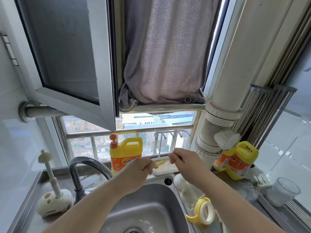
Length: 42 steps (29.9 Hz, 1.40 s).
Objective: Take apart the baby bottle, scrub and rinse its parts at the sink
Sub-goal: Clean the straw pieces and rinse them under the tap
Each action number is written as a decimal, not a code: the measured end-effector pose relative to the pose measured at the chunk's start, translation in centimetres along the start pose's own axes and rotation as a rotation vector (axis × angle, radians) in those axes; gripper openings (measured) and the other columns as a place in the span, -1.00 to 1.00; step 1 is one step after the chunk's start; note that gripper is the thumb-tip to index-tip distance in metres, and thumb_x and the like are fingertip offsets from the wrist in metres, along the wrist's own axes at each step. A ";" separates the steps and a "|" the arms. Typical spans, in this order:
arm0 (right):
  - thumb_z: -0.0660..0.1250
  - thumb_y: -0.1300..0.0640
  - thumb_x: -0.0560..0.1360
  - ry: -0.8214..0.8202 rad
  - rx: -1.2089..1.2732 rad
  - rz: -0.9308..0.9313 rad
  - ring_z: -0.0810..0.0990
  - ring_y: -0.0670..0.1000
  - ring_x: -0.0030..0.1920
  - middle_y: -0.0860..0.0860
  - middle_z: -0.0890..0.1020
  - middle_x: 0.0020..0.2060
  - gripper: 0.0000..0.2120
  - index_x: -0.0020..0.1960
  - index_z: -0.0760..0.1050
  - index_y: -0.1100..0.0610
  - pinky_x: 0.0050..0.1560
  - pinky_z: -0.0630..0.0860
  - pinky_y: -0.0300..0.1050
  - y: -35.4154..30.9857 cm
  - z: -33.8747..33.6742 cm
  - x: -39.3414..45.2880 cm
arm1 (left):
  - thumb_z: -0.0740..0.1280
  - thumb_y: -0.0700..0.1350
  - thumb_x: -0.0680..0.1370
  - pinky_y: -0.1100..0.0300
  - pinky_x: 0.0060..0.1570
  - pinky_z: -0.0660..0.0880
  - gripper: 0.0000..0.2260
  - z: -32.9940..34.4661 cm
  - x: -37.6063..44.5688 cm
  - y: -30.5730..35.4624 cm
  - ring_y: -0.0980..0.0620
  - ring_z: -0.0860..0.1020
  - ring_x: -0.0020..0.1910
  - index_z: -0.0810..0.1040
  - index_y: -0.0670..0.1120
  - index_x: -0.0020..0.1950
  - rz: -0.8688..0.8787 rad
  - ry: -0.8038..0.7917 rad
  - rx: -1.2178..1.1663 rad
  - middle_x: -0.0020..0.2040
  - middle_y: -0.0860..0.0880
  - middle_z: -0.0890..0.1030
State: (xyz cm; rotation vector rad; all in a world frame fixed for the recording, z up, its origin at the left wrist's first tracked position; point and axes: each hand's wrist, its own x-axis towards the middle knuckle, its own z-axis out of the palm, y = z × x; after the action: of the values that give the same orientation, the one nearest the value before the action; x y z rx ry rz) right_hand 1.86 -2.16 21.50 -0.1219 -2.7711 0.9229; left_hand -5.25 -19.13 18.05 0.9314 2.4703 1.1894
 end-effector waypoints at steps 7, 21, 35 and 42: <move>0.18 0.04 0.58 -0.023 -0.046 -0.052 0.36 -0.16 -0.41 -0.09 0.47 -0.41 -0.76 -0.25 0.42 0.03 -0.34 0.29 -0.34 0.5 -0.1 0.0 | 0.21 -0.12 0.60 0.39 -0.39 0.30 -0.79 0.3 -0.2 0.8 0.17 0.38 -0.41 0.44 0.01 -0.24 0.026 -0.015 0.031 -0.38 0.11 0.42; 0.17 0.04 0.59 0.020 -0.079 -0.036 0.41 -0.17 -0.33 -0.11 0.50 -0.36 -0.77 -0.18 0.47 0.09 -0.20 0.37 -0.27 0.8 -1.0 -0.2 | 0.11 -0.04 0.64 0.38 -0.36 0.30 -0.80 -0.2 -0.1 0.7 0.22 0.36 -0.41 0.50 0.07 -0.08 0.039 -0.023 0.112 -0.33 0.13 0.44; 0.18 0.07 0.59 0.028 -0.055 -0.024 0.35 -0.17 -0.40 -0.11 0.44 -0.42 -0.76 -0.21 0.46 0.12 -0.33 0.28 -0.33 0.4 -1.5 -0.2 | 0.09 -0.04 0.65 0.41 -0.34 0.30 -0.80 -0.4 -0.1 1.4 0.25 0.37 -0.39 0.51 0.03 0.01 0.050 -0.002 0.068 -0.33 0.18 0.42; 0.16 0.03 0.60 0.025 -0.037 -0.010 0.35 -0.15 -0.40 -0.07 0.48 -0.39 -0.75 -0.22 0.45 0.07 -0.35 0.28 -0.33 0.3 -1.1 -0.3 | 0.21 -0.17 0.60 0.26 -0.45 0.35 -0.85 -0.5 -0.4 1.4 0.16 0.39 -0.51 0.41 -0.05 -0.17 0.031 -0.024 -0.152 -0.38 0.07 0.52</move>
State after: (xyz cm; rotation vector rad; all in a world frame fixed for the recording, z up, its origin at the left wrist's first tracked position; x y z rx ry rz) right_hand 2.38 -1.32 22.13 -0.1253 -2.7639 0.8620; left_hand -4.60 -19.08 19.41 0.9397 2.3173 1.3463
